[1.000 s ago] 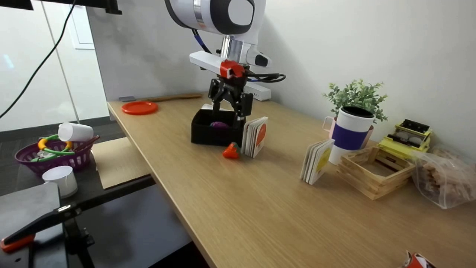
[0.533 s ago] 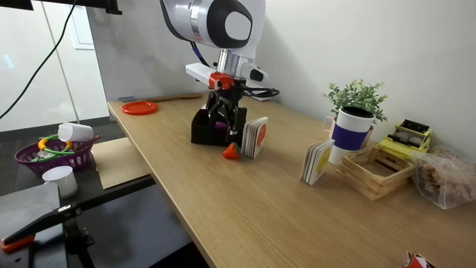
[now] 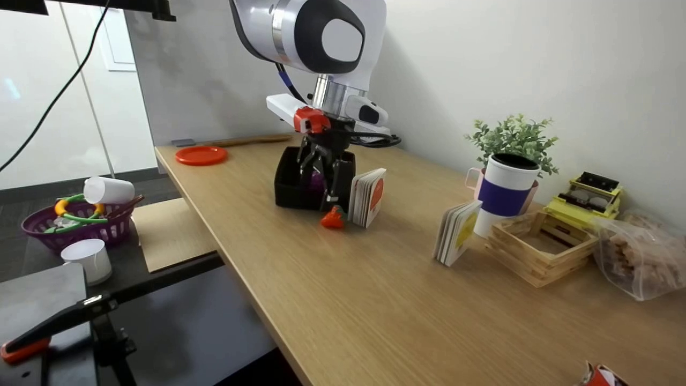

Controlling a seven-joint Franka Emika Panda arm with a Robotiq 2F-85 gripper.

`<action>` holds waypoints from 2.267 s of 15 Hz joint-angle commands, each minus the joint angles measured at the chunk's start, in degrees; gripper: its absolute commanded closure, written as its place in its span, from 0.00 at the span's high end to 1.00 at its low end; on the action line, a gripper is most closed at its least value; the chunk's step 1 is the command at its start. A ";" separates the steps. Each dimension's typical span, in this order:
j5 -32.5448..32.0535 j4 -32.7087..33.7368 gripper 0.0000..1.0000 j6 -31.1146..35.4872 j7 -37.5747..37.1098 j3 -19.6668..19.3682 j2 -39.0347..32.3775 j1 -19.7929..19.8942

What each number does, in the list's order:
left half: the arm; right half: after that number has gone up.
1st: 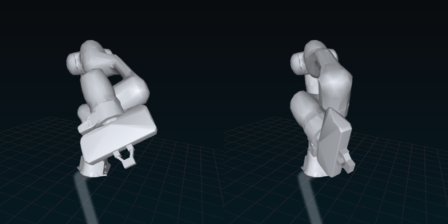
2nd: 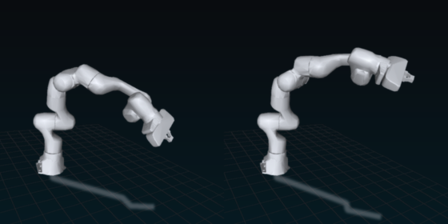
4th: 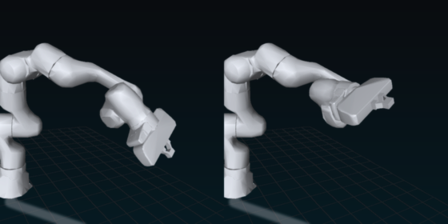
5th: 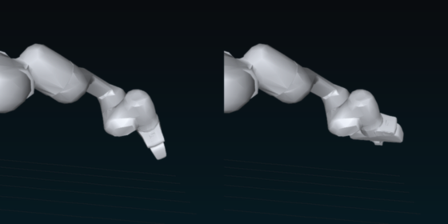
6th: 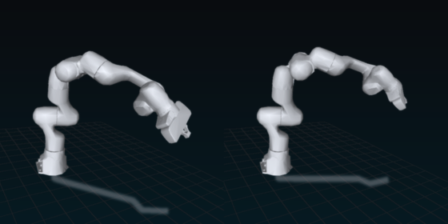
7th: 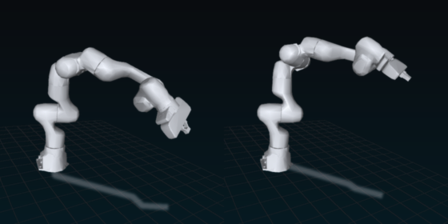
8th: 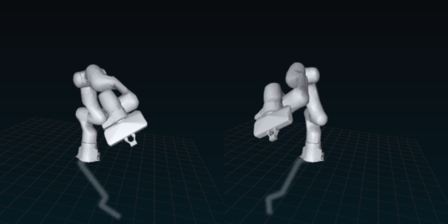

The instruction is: Put the book on the left in the black box, put the grape toy in the box, remove the book from the box then put the strawberry toy in the box

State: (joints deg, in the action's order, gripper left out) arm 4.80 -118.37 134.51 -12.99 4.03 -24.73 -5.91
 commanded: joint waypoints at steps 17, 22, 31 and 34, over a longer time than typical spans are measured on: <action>-1.38 -1.04 1.00 -0.15 -1.04 -0.77 2.24 -2.05; -4.57 -0.80 1.00 -0.27 -2.70 -1.06 3.47 -3.72; -9.46 -6.32 1.00 -0.86 -4.62 -1.51 9.84 -3.27; -7.83 -9.14 1.00 -0.68 2.93 -0.79 10.45 -1.26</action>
State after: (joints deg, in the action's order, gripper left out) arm -3.99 -123.60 134.35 -16.58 2.70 -16.63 -9.10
